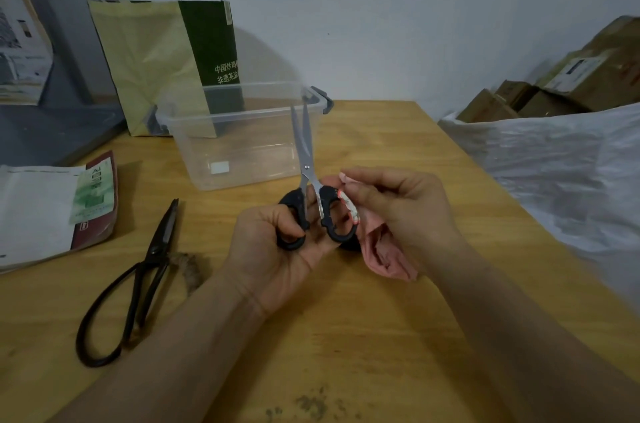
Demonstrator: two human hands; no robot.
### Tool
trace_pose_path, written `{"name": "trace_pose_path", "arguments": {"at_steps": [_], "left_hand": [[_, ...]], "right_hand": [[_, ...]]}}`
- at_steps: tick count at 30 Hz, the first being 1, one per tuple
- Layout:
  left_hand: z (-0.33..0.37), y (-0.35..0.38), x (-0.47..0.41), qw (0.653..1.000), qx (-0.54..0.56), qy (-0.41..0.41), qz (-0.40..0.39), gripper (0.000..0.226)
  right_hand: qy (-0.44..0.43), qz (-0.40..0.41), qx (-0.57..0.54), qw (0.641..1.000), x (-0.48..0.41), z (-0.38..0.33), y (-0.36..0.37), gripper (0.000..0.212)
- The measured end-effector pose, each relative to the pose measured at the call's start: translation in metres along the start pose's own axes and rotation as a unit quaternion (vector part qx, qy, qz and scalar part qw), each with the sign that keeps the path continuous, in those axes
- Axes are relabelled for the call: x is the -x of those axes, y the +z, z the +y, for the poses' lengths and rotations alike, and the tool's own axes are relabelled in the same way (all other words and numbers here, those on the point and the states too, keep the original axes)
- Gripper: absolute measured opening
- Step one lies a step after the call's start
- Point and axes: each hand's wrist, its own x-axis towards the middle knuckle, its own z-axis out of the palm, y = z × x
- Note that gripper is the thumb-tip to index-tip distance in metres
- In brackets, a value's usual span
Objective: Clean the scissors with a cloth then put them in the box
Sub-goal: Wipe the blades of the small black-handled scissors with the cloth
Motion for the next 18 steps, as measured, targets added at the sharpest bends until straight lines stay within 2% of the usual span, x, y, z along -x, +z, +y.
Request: {"name": "trace_pose_path", "arguments": {"at_steps": [4,8,11,13,16,18], "left_hand": [[-0.003,0.005,0.0,0.999,-0.031,-0.007,0.006,0.07],[-0.004,0.004,0.002,0.996,-0.089,-0.017,0.009,0.062],[-0.005,0.004,0.005,0.988,-0.15,-0.038,0.0,0.049],[-0.007,0.008,0.006,0.981,-0.192,-0.034,0.012,0.031],[-0.009,0.01,0.006,0.97,-0.241,-0.026,0.03,0.029],[-0.009,0.011,0.007,0.969,-0.246,-0.024,0.025,0.029]], "right_hand": [[0.024,0.065,-0.04,0.997,-0.002,-0.002,-0.001,0.008],[-0.048,0.133,0.033,0.989,-0.006,-0.005,-0.007,0.009],[-0.111,0.066,0.048,0.99,-0.003,-0.011,-0.01,0.006],[-0.169,0.016,0.146,0.975,-0.001,-0.009,-0.009,0.009],[-0.219,-0.014,0.269,0.938,-0.003,-0.001,-0.007,0.013],[-0.241,-0.006,0.268,0.933,-0.004,0.003,-0.008,0.017]]}}
